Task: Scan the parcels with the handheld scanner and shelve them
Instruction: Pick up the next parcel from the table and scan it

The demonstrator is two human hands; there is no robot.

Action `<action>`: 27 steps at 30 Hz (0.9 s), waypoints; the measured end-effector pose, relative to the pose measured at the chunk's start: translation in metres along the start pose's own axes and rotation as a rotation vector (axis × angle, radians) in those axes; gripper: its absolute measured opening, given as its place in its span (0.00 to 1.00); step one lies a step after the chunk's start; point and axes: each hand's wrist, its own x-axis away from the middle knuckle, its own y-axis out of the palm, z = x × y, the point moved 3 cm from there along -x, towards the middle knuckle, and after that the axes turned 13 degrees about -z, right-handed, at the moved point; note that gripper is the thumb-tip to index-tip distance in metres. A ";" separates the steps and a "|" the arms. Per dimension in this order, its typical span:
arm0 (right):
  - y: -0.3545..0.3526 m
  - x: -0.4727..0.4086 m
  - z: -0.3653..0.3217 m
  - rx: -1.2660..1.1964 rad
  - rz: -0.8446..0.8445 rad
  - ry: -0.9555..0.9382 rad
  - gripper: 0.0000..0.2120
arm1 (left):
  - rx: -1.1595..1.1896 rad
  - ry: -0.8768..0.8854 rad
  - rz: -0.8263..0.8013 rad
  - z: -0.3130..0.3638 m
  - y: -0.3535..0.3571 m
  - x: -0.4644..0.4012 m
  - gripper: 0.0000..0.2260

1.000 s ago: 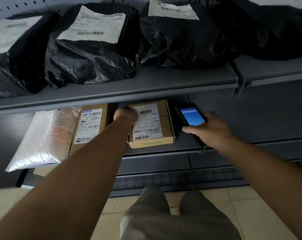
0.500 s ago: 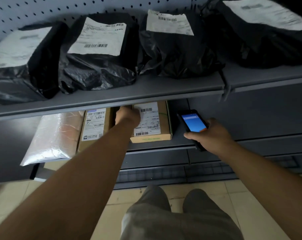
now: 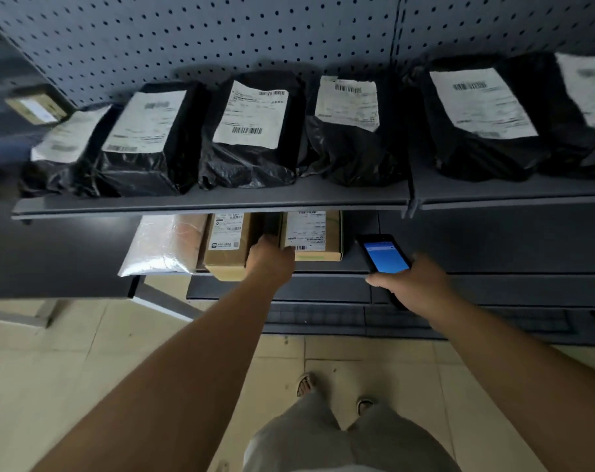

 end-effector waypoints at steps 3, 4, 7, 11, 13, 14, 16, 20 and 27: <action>0.001 0.016 -0.012 0.018 -0.052 -0.018 0.47 | 0.081 -0.010 0.015 -0.008 -0.001 0.032 0.19; 0.003 0.021 -0.017 0.032 -0.073 -0.024 0.46 | 0.113 -0.014 0.028 -0.012 -0.003 0.044 0.18; 0.015 0.036 -0.032 0.078 -0.131 -0.035 0.42 | 0.119 -0.032 0.071 -0.026 -0.011 0.077 0.18; 0.048 0.047 -0.055 0.152 -0.232 -0.075 0.41 | 0.092 -0.079 0.124 -0.055 -0.030 0.113 0.23; 0.070 0.052 -0.070 0.185 -0.279 -0.099 0.41 | 0.083 -0.091 0.142 -0.075 -0.042 0.127 0.24; 0.083 0.055 -0.077 0.203 -0.300 -0.108 0.43 | 0.081 -0.092 0.152 -0.086 -0.049 0.135 0.24; 0.110 0.060 -0.092 0.250 -0.336 -0.130 0.42 | 0.068 -0.106 0.173 -0.112 -0.063 0.149 0.25; 0.176 0.079 -0.126 0.364 -0.418 -0.222 0.39 | 0.026 -0.157 0.228 -0.174 -0.097 0.181 0.25; 0.318 0.122 -0.186 0.556 -0.501 -0.346 0.36 | 0.025 -0.292 0.317 -0.300 -0.165 0.236 0.26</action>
